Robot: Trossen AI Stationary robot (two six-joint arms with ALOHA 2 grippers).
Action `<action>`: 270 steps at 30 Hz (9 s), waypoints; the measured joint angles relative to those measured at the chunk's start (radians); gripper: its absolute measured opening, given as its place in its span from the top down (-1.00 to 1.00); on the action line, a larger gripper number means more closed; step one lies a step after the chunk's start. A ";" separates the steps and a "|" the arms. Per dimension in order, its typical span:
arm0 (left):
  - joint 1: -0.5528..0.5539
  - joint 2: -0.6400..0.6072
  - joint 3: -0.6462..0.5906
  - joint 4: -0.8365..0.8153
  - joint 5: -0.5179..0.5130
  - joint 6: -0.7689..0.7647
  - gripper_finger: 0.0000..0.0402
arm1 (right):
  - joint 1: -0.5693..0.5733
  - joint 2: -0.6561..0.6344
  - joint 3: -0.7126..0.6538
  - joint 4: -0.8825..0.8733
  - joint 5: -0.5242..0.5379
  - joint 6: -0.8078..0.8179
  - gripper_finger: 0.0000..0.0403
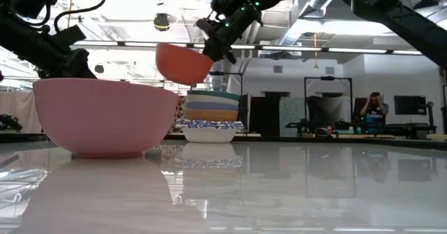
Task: Nest bowls inside each other
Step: Stack the orange bowl onto the stack of bowls, then stack the pink bowl onto the stack of bowls
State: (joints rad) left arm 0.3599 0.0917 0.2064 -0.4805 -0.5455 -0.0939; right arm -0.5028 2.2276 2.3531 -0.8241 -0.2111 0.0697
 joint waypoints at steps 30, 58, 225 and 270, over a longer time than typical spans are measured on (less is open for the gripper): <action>0.000 0.000 0.000 0.000 0.000 0.000 0.06 | -0.188 0.000 0.002 -0.143 0.000 -0.008 0.96; 0.000 0.000 0.000 0.000 0.000 0.000 0.06 | -0.172 0.019 -0.023 -0.194 0.004 -0.018 0.93; 0.000 0.000 0.000 0.000 0.000 0.000 0.06 | 0.614 -0.047 -0.576 0.516 0.338 0.061 0.20; 0.000 0.000 0.000 0.000 0.000 0.000 0.06 | 0.526 -0.050 -0.626 0.414 0.251 0.187 0.94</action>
State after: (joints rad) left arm 0.3597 0.0914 0.2062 -0.4808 -0.5453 -0.0937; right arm 0.0236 2.1777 1.7275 -0.4097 0.0402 0.2569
